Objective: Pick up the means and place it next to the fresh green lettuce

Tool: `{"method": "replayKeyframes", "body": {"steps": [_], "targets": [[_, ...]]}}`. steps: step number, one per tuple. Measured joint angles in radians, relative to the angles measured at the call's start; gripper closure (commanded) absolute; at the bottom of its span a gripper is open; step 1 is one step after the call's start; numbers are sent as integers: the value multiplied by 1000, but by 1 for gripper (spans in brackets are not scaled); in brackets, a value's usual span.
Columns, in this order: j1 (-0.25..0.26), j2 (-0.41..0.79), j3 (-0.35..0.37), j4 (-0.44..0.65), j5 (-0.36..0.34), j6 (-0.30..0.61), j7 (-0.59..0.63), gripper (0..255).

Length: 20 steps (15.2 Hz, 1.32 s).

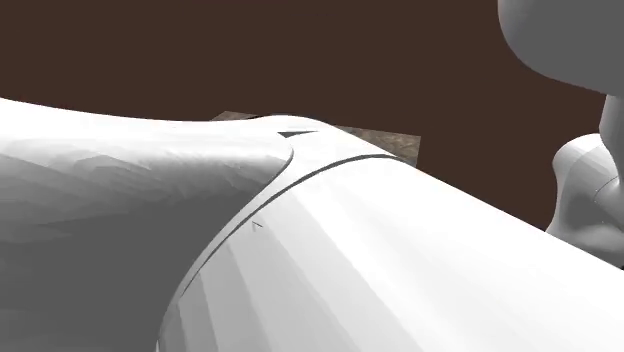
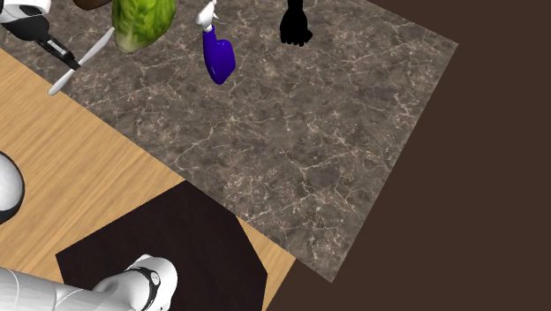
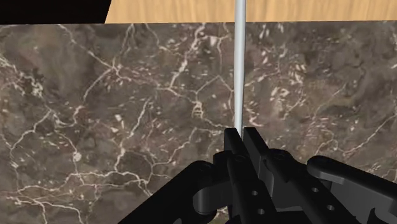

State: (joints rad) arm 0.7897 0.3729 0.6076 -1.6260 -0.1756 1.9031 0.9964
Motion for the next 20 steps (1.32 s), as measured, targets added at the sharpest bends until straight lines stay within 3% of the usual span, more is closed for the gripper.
{"method": "replayKeyframes", "body": {"steps": [11, 18, 19, 20], "targets": [[5, 44, -15, -92, -31, 129, 18, 255], [8, 52, -17, -93, -38, 142, 21, 255], [8, 52, -17, -93, -38, 142, 22, 0], [8, 54, -18, -94, -38, 142, 22, 0]]}}
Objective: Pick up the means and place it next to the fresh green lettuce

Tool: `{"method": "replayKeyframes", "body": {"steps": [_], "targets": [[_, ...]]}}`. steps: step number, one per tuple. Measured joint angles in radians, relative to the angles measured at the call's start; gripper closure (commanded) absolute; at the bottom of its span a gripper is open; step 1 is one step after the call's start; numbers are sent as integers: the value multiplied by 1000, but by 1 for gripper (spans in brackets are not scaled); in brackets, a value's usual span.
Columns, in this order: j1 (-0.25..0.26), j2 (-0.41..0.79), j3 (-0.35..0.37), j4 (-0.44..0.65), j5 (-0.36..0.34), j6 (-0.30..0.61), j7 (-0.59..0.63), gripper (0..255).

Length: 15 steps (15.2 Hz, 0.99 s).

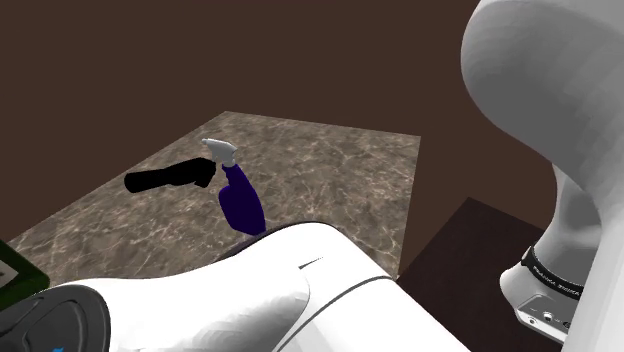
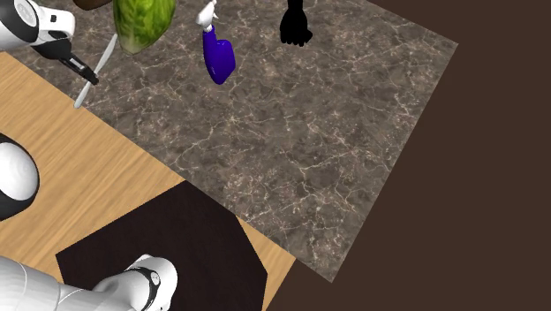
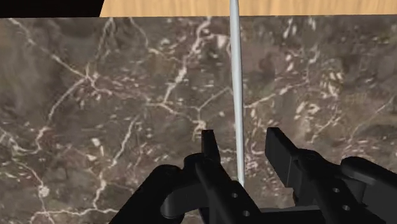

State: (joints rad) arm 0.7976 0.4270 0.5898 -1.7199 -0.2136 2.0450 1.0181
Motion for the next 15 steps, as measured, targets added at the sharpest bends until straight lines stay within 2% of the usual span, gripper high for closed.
{"method": "replayKeyframes", "body": {"steps": [5, 9, 15], "targets": [[-1, 1, -1, -2, 0, 0, 0, 0], [-7, -31, 11, 64, 23, -91, -17, 0], [-8, -38, 13, 75, 28, -110, -19, 0]]}}
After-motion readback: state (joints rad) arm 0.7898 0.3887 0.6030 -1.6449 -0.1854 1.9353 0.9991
